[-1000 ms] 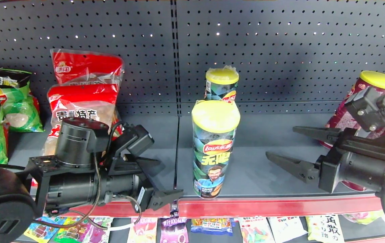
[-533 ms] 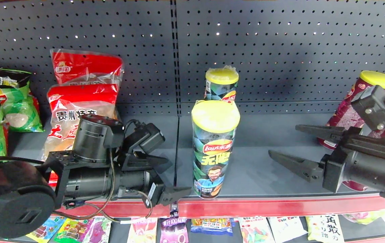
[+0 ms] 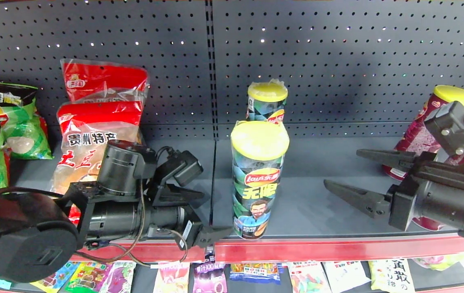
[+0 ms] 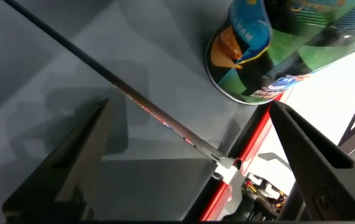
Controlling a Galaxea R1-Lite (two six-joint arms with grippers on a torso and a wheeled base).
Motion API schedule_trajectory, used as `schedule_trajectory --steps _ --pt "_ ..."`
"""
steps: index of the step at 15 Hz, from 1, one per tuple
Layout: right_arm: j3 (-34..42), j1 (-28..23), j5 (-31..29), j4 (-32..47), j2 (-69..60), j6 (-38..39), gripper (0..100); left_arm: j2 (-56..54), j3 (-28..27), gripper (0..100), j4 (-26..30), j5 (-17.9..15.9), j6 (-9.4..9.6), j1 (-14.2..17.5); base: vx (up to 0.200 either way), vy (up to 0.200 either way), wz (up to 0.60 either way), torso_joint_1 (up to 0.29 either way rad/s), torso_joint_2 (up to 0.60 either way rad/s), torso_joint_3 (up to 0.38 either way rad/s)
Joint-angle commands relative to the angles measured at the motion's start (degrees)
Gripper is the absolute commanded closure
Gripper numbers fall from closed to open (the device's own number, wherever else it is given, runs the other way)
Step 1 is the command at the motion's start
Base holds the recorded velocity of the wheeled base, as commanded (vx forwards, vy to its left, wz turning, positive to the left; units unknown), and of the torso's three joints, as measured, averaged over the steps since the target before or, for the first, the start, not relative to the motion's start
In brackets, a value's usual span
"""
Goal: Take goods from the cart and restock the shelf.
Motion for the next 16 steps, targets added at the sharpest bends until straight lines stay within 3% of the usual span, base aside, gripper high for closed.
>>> schedule_trajectory --steps 1,16 --pt "-0.03 0.14 0.04 -0.04 0.23 -0.05 0 0.1 -0.18 0 -0.03 0.12 -0.01 0.18 0.0 0.0 0.0 0.0 0.0 0.0" --pt "-0.11 -0.12 0.04 -0.04 0.41 0.03 0 4.14 -4.48 0 -0.03 0.38 -0.01 -0.26 0.0 0.0 0.0 0.0 0.0 0.0"
